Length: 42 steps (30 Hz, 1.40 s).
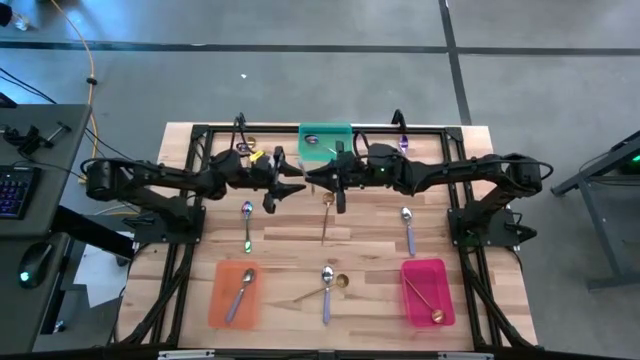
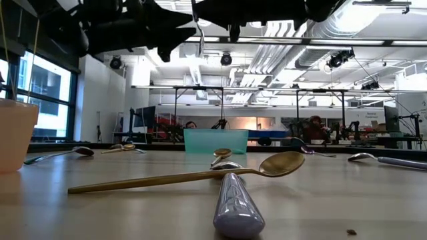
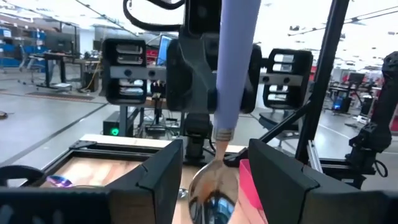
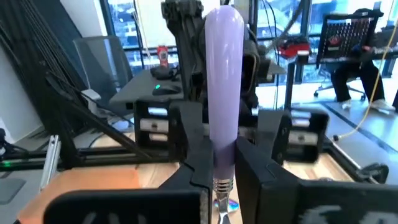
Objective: Sort silverware by color (type)
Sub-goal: Put the purple spoon into the orange bin
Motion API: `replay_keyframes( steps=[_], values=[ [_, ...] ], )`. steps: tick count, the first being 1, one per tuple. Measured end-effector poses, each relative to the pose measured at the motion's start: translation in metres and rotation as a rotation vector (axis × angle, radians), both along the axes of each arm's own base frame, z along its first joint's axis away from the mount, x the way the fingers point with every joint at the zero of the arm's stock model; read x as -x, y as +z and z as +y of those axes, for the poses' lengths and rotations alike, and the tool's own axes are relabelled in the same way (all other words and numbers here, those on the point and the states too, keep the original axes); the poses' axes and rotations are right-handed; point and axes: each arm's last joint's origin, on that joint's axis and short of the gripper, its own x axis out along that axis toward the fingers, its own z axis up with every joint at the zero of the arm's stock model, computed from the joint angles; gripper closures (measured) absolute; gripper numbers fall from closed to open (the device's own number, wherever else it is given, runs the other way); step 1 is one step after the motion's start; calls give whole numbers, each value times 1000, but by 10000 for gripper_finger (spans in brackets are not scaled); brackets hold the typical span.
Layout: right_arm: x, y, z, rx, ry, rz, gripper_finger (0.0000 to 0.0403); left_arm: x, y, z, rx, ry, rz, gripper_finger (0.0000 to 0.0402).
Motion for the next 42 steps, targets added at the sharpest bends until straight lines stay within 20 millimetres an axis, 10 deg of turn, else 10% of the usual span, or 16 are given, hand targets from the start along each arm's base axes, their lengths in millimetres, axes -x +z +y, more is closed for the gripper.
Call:
replay_keyframes(
  steps=[11,19,24,33,42],
  values=[
    [0,4,-1,12,-34,-36,387,-31,8,4,8,-18,-6,241],
    [0,3,-2,6,-39,-33,375,-33,6,5,17,-26,4,375],
    [0,3,-2,-10,-39,-32,339,-29,8,3,60,-43,45,389],
    [18,18,-4,62,-55,19,303,2,18,-28,165,41,350,392],
    [28,15,-4,134,-90,145,389,54,21,-95,470,50,664,393]
  ],
)
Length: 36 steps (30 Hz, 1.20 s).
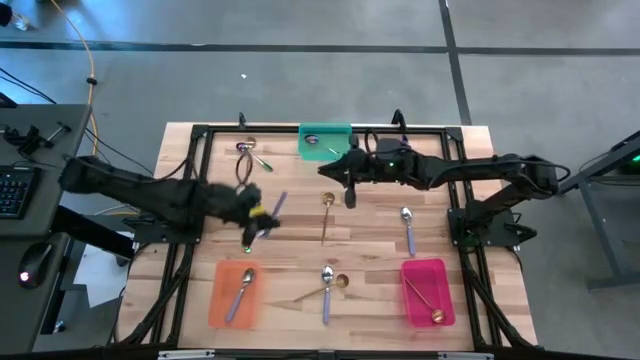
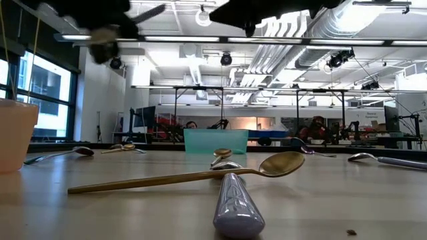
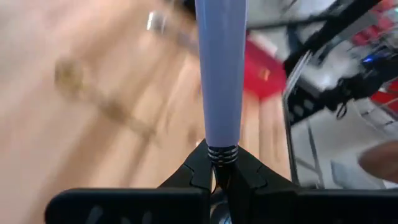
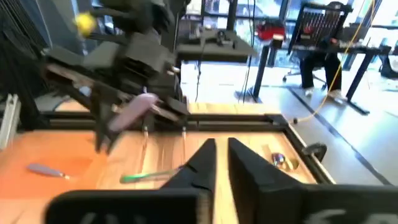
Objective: Sort silverware by color (type)
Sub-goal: Put the purple spoon into the orange bin
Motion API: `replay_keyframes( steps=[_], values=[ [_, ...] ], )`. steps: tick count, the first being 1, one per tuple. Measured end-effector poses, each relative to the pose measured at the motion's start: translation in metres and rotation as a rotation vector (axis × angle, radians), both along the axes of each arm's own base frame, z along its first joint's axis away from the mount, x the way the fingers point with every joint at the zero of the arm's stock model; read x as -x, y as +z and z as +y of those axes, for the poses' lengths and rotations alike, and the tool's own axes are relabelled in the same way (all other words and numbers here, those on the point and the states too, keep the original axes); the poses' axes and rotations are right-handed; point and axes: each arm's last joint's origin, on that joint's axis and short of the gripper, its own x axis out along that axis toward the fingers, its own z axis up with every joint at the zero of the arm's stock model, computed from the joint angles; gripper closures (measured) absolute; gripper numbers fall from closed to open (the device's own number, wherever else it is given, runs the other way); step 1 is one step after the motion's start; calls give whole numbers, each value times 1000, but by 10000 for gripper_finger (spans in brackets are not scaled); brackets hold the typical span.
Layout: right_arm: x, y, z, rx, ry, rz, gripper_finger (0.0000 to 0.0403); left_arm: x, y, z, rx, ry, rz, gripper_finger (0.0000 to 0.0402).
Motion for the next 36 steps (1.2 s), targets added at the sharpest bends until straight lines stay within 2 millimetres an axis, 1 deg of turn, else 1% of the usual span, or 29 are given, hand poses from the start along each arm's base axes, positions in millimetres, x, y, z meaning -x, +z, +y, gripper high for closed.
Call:
replay_keyframes(
  steps=[2,6,8,11,13,15,17,20,24,31,33,36],
  values=[
    [-3,-7,0,-2,-1,34,398,10,1,-18,56,16,86,393],
    [-10,-20,-2,-12,-2,82,393,27,5,-56,152,66,234,393],
    [-14,-26,-2,-12,-1,98,398,34,1,-75,218,98,293,393],
    [-19,-36,-3,-10,0,130,401,44,-9,-106,348,132,372,393],
    [-21,-40,-3,-6,1,149,401,50,-21,-125,394,164,433,393],
    [-22,-44,-3,-5,2,158,402,56,-34,-140,415,210,486,393],
    [-22,-45,-3,2,4,167,402,59,-47,-151,421,264,516,393],
    [-22,-45,-3,16,8,170,402,60,-63,-161,422,331,544,393],
    [-22,-45,-4,18,7,175,402,60,-78,-169,433,392,578,393],
    [-22,-46,-4,17,7,180,403,67,-91,-176,436,425,661,391],
    [-22,-46,-4,16,7,183,403,68,-92,-177,435,418,677,378],
    [-22,-46,-4,16,7,183,403,68,-92,-178,431,401,701,345]
  ],
)
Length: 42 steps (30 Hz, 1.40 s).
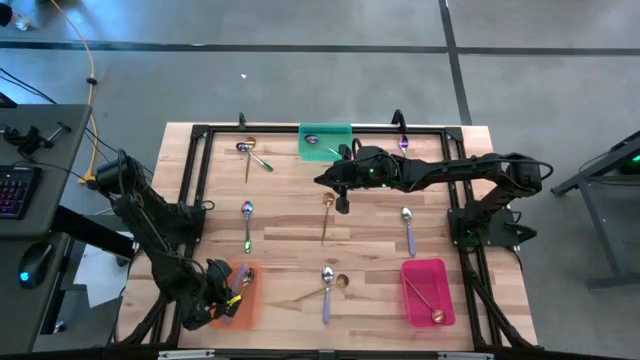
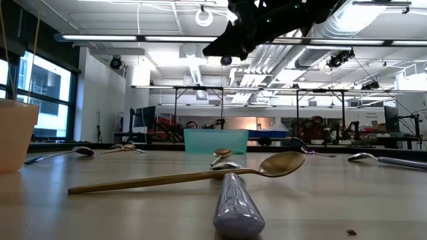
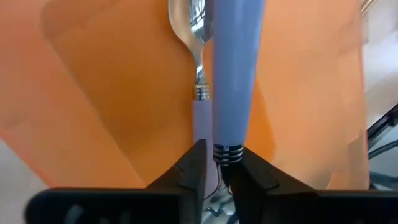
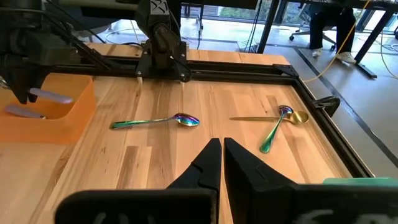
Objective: Sort silverware by color (type)
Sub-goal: Put the purple spoon into the orange bin, then put the violet spoon into the blue bin
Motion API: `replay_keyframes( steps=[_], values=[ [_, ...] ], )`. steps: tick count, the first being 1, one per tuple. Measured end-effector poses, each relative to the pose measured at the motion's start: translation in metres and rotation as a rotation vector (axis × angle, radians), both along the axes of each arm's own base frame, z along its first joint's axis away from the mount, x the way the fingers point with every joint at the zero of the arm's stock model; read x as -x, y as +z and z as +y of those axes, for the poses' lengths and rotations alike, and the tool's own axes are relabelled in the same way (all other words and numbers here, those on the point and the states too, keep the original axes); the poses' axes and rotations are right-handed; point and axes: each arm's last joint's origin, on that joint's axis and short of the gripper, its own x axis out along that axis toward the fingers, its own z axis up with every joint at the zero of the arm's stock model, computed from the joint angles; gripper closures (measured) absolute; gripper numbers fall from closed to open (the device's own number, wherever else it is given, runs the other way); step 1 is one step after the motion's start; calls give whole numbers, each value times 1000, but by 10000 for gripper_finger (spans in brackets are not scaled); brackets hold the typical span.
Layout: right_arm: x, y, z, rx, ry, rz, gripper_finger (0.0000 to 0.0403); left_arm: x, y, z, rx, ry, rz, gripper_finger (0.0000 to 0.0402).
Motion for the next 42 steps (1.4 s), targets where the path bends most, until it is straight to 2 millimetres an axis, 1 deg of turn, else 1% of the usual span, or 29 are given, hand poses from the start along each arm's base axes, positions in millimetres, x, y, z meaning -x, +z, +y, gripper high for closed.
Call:
replay_keyframes(
  steps=[4,7,10,12,16,18,22,26,30,36,39,42],
  values=[
    [0,0,0,-3,-1,0,403,1,4,1,-9,-62,-8,314],
    [0,0,0,-3,-1,0,403,2,13,7,-41,-144,-29,307],
    [0,0,0,-1,0,0,403,2,25,20,-103,-229,-51,310],
    [0,0,0,-1,3,0,403,2,34,32,-164,-288,-78,317],
    [-1,0,1,43,62,0,403,-3,54,69,-296,-394,-92,341],
    [-5,-4,1,45,98,-20,403,-8,64,91,-356,-436,-111,358],
    [-18,-21,-2,22,157,-48,403,-15,84,135,-466,-514,-183,395],
    [-27,-35,-9,-4,154,-69,403,-18,95,180,-503,-580,-215,399],
    [-29,-37,-17,-1,144,-105,403,-21,96,219,-482,-626,-220,401],
    [-27,-32,-31,0,174,-159,403,-30,78,274,-418,-675,-174,402],
    [-26,-31,-37,7,175,-169,403,-38,72,301,-417,-694,-120,401],
    [-24,-30,-44,7,189,-179,403,-53,72,331,-440,-715,-92,401]
  ],
)
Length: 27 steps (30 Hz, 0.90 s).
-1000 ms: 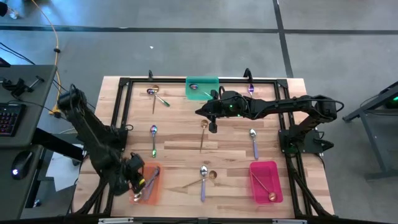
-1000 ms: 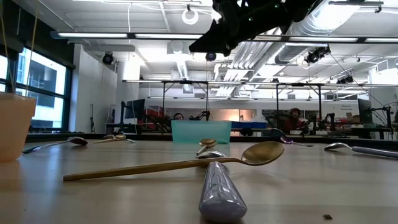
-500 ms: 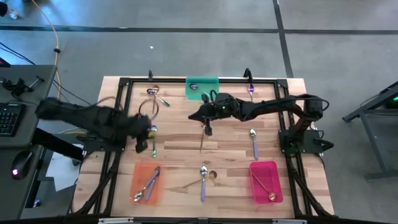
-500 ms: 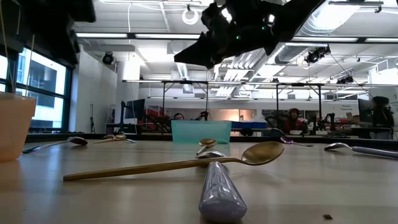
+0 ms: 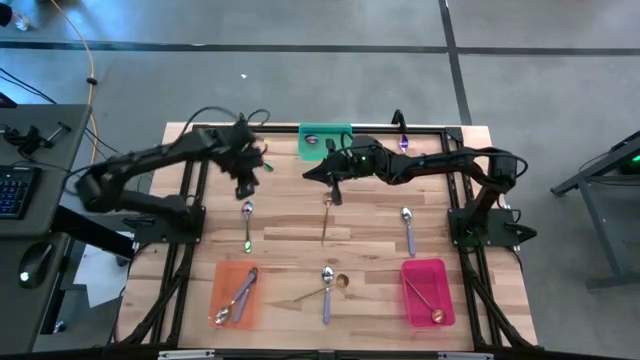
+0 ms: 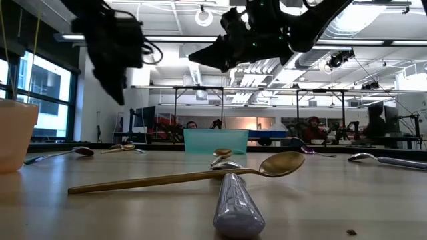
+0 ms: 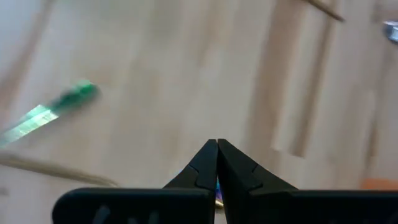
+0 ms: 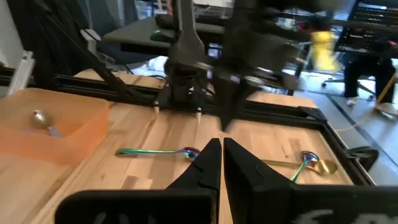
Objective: Sort silverware by color (type)
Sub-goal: Put the violet spoon into the blue bin
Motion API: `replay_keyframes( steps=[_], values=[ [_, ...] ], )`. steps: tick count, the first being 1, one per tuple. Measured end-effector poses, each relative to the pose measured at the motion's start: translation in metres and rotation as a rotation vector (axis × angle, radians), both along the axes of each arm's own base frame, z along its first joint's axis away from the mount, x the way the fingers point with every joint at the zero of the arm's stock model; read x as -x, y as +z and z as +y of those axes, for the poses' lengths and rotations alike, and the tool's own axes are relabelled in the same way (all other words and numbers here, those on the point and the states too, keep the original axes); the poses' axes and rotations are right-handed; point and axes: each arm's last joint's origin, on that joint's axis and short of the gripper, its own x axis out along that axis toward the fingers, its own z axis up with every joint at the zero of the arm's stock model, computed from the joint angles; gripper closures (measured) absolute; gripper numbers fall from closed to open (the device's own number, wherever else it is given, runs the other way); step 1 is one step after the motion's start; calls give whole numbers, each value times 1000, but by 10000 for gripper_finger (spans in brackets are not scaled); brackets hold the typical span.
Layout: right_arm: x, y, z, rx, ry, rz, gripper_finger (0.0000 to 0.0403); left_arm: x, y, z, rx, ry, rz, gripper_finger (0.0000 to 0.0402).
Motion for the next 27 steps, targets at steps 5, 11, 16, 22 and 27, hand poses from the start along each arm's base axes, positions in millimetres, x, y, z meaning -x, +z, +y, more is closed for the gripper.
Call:
replay_keyframes(
  steps=[5,11,16,22,27],
  values=[
    [3,5,-9,-3,73,-49,403,-22,-3,43,-94,-36,115,401],
    [12,-3,-17,4,88,-73,403,-33,-21,73,-78,-112,224,401],
    [42,-28,-23,-41,79,-179,403,-33,-33,80,-68,-157,264,401],
    [75,-29,-28,-66,55,-345,403,-33,-40,88,-229,-235,399,389],
    [89,-19,-26,-59,72,-360,403,-38,-58,96,-259,-308,464,345]
  ],
)
